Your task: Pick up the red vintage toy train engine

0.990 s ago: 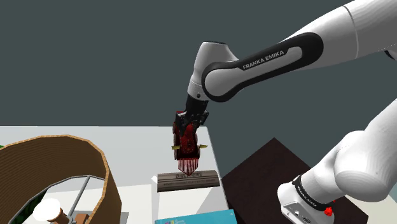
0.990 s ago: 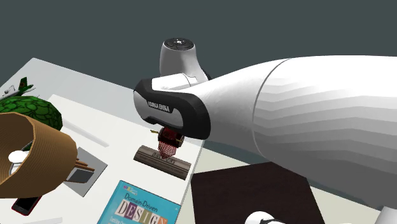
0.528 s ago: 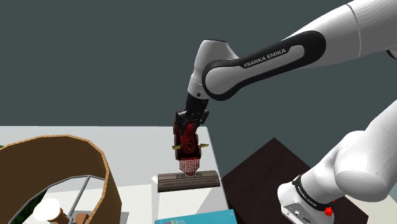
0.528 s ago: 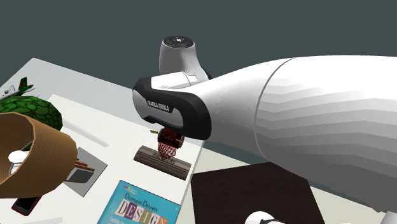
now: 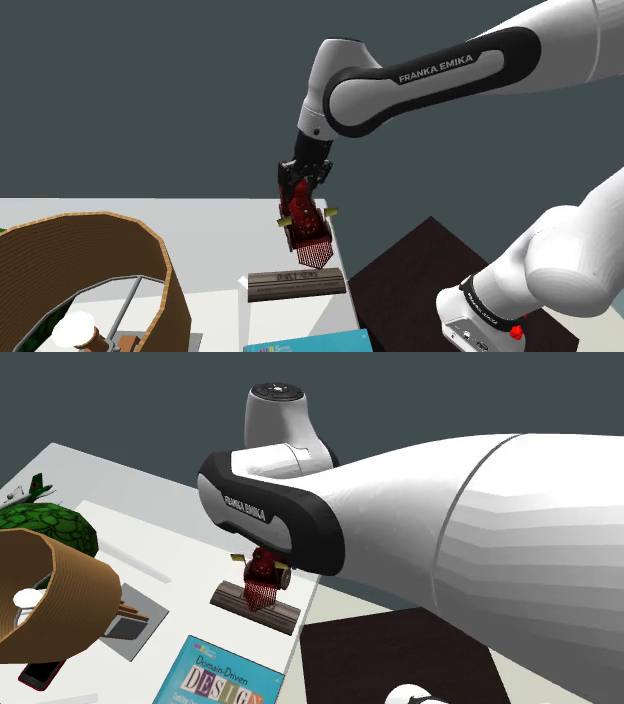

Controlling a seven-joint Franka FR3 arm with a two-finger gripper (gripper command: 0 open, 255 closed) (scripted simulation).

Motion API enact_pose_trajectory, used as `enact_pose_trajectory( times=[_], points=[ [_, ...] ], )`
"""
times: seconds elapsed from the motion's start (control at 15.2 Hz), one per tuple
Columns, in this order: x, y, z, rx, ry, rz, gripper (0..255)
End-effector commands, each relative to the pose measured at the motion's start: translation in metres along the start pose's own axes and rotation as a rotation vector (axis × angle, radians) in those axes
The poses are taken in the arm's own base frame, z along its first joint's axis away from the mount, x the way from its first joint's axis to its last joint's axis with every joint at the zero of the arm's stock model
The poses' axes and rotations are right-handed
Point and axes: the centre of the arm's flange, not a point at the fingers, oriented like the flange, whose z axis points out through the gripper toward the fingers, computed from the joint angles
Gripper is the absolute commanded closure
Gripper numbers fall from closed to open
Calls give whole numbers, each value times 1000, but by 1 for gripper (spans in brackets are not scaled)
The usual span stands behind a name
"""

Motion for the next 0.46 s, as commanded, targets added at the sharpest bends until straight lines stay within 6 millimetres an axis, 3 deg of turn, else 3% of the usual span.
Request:
enact_pose_trajectory(
  times=[0.0, 0.26, 0.4],
  points=[
    [-3, -2, -12, 1, 1, 0, 255],
    [-6, -6, -32, 1, 1, 0, 255],
    [-6, -6, -33, 1, 1, 0, 255]
  ],
)
